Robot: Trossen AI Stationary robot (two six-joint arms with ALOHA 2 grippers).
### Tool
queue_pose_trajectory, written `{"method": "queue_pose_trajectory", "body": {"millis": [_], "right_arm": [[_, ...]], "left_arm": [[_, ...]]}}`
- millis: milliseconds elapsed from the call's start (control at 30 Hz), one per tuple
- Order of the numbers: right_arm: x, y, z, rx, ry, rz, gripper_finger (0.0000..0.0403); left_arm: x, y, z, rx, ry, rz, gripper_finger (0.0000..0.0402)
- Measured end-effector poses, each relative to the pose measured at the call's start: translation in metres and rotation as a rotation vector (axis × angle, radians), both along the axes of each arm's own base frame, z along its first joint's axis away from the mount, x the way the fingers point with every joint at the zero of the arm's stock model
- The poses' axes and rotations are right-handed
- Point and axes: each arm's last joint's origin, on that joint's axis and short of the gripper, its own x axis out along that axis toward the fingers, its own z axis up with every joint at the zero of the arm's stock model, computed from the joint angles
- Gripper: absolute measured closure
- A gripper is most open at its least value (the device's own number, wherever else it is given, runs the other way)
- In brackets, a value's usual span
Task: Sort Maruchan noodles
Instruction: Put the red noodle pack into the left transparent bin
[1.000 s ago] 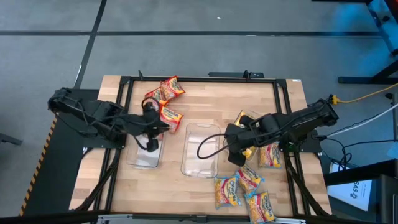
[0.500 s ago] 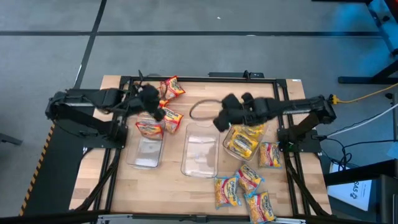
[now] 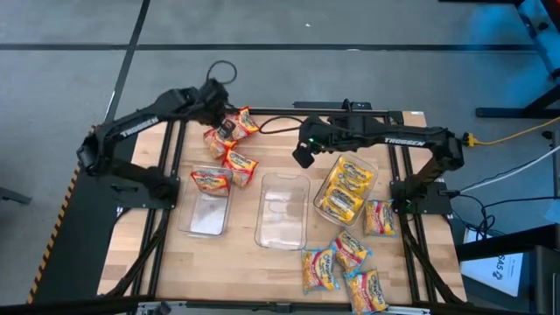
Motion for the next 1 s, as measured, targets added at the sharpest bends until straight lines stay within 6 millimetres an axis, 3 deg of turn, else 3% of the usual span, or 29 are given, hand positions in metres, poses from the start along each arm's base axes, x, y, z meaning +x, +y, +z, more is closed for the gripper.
{"method": "queue_pose_trajectory", "body": {"millis": [233, 367, 1000], "right_arm": [[0.008, -0.008, -0.012, -0.001, 0.045, 0.009, 0.0388], [0.01, -0.007, -0.014, 0.007, 0.046, 0.024, 0.0388], [0.016, -0.008, -0.018, 0.01, 0.04, 0.055, 0.0388]], "left_arm": [[-0.01, 0.052, -0.033, -0.107, 0.108, 0.018, 0.0357], [-0.016, 0.07, -0.055, -0.209, 0.174, 0.002, 0.0356], [-0.01, 0.102, -0.119, -0.428, 0.288, -0.208, 0.0296]]}}
